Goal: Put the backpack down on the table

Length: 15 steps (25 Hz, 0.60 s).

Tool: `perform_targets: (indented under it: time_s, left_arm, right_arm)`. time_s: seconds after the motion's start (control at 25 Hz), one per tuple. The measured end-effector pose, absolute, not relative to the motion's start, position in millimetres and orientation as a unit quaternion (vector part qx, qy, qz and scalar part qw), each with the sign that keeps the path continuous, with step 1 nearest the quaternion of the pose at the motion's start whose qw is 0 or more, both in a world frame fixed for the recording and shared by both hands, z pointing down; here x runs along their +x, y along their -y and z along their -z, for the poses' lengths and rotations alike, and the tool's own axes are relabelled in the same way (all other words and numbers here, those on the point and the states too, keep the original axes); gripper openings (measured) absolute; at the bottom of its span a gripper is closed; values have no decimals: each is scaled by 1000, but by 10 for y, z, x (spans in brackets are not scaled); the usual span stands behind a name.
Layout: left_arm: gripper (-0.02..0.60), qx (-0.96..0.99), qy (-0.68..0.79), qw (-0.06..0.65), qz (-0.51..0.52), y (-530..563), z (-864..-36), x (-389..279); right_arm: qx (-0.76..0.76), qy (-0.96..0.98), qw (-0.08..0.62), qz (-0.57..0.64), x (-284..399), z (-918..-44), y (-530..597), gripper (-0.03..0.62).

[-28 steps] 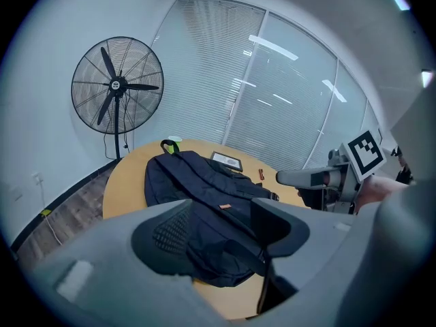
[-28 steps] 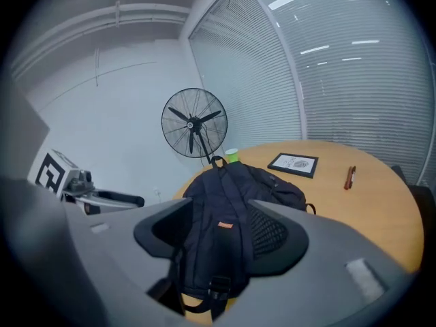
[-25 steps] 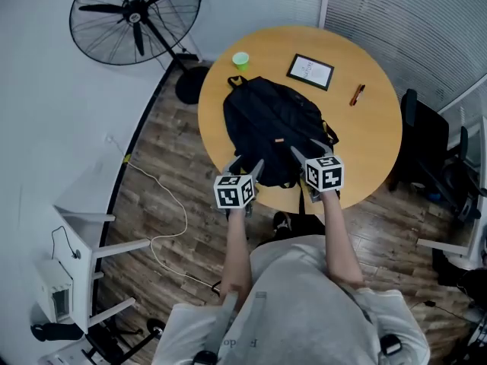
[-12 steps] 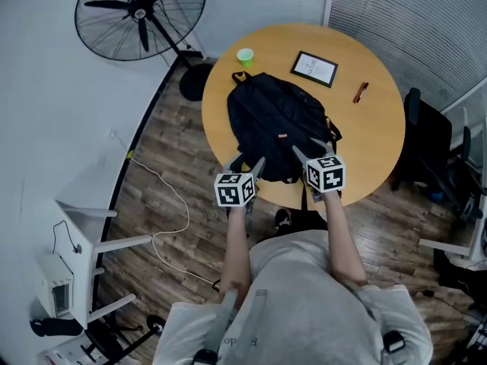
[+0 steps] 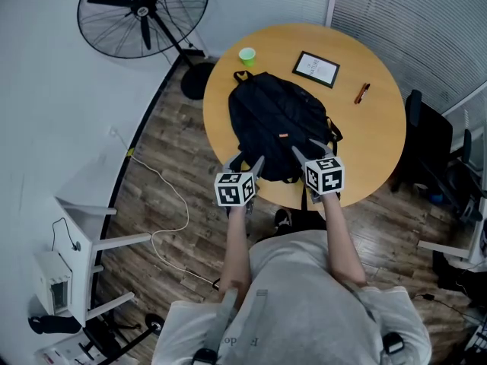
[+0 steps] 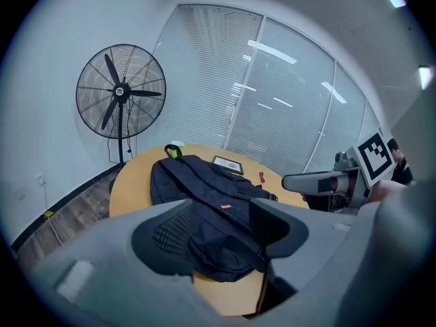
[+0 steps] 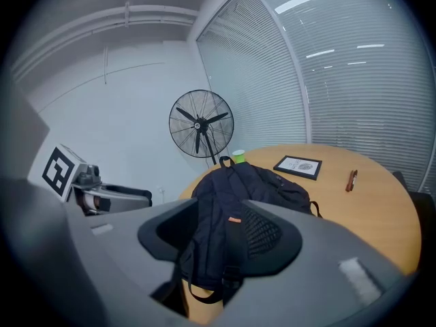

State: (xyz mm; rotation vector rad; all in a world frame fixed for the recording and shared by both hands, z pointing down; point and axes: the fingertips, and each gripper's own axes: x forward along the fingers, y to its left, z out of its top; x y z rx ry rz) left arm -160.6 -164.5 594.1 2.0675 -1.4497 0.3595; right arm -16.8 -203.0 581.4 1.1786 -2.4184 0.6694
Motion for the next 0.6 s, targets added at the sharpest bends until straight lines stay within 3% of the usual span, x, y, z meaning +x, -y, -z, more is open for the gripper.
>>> perform_targets:
  time_s: [0.44,0.6]
  left_arm:
    - [212,775,555,273,-126,1698,-5825,-1567]
    - [157,773,559,271,-128,1705,-5814,-1561]
  right_arm:
    - [420,862,172,-226,-163,-5750,1954,143]
    - [416,866,166,-221,-154,-5711,1930,95]
